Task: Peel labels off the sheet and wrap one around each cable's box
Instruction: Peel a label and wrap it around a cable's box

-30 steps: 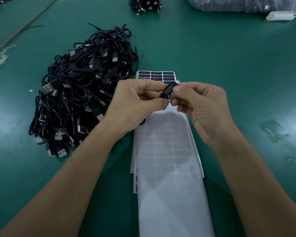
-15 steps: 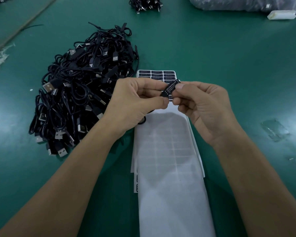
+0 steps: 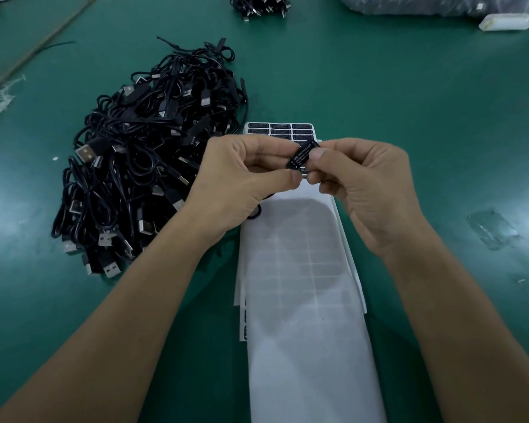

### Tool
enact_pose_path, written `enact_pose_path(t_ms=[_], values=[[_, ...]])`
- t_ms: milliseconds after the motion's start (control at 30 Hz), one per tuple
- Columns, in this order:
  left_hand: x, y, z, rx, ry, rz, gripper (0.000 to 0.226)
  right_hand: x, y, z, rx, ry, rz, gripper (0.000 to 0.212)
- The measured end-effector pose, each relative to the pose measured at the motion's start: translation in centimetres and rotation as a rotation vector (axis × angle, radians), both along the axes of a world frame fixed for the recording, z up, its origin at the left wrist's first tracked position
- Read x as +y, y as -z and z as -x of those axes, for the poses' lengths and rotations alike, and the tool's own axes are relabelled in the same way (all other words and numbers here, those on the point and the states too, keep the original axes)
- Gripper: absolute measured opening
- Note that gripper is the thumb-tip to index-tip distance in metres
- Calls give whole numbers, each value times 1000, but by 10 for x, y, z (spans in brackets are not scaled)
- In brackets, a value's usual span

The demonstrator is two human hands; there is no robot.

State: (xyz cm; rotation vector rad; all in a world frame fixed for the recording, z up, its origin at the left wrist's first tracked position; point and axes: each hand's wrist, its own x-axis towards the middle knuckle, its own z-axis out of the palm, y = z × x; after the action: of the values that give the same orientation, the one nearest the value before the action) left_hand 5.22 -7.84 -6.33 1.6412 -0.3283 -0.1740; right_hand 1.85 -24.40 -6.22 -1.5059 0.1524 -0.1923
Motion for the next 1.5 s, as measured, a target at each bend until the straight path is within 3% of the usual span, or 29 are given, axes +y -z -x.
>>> enact_pose_path(t_ms=[433, 1500], values=[[1, 3, -1, -66, 40, 37, 31, 2, -1, 1, -43, 48, 129, 11], [0, 0, 1, -67, 22, 3, 25, 8, 1, 2, -74, 96, 149, 14]])
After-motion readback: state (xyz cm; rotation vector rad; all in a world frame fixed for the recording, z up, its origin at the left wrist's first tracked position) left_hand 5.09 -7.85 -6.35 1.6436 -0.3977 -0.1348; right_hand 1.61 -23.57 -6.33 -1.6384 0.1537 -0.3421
